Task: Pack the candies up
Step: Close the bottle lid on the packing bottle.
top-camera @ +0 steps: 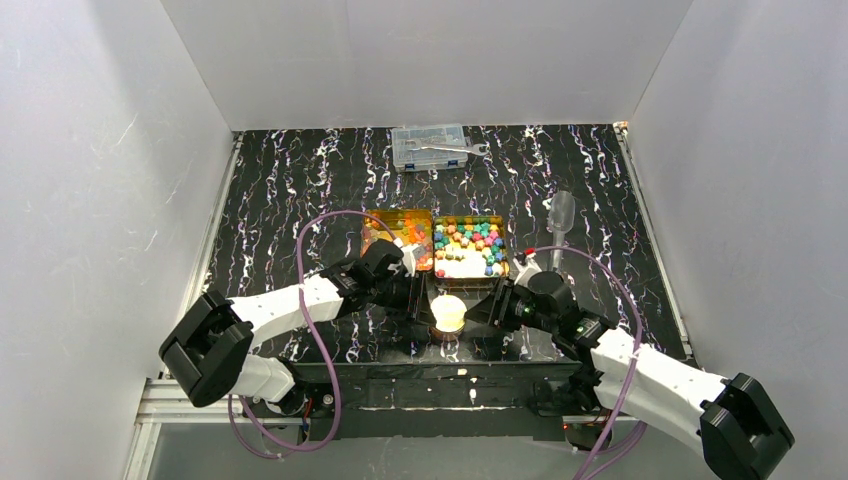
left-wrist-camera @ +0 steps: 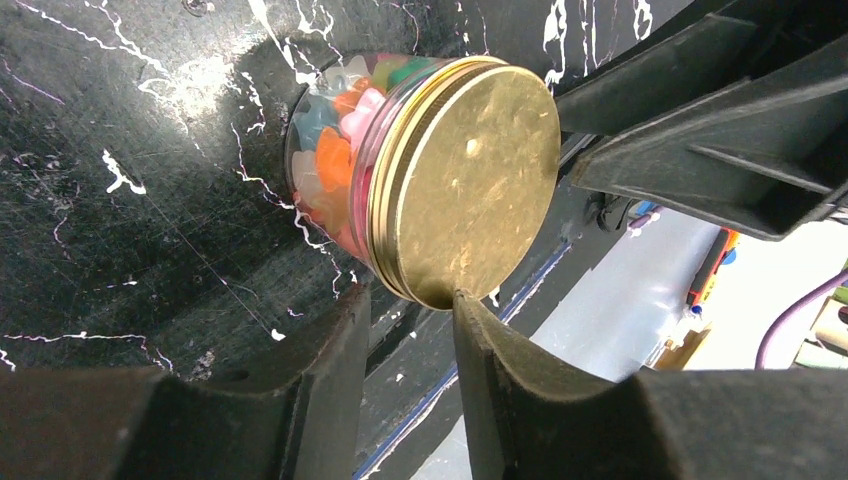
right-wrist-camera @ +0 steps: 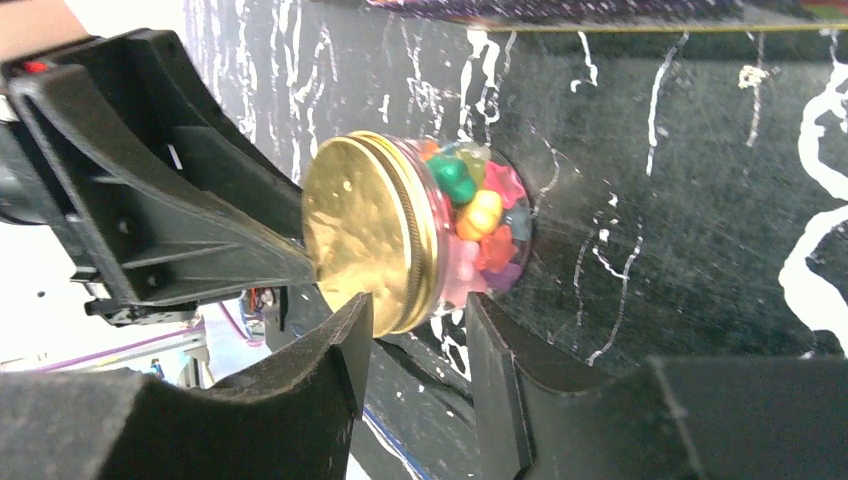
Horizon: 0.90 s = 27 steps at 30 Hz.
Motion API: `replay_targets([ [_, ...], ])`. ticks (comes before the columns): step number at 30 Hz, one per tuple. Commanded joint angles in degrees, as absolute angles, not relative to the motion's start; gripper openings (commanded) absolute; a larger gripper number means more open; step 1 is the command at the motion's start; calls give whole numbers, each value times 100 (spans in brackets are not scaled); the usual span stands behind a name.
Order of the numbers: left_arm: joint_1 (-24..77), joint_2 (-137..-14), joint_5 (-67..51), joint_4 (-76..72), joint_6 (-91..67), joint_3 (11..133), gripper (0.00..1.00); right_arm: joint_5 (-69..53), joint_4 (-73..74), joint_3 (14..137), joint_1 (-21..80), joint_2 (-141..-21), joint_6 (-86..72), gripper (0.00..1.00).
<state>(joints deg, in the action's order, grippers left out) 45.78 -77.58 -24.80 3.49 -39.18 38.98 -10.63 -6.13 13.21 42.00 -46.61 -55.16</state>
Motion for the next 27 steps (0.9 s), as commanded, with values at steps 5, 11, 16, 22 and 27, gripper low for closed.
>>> replay_targets([
  [5, 4612, -7549, -2188, 801, -3703, 4097, 43, -964, -573, 1964, 4192, -4843, -5198, 49],
  [11, 4612, -7474, -1780, 1104, -3630, 4270, 60, -813, -424, 2142, 4188, -5159, -4958, 49],
  [16, 4613, -7649, -1818, 1053, -3633, 4375, 61, -899, -643, 2115, 4205, -5544, -4870, 50],
  [22, 4610, -7862, -1846, 921, -3646, 4356, 59, -932, -751, 2001, 4236, -5690, -4842, 50],
  [27, 4614, -7990, -1845, 817, -3654, 4309, 50, -914, -699, 1943, 4245, -5620, -4828, 50],
])
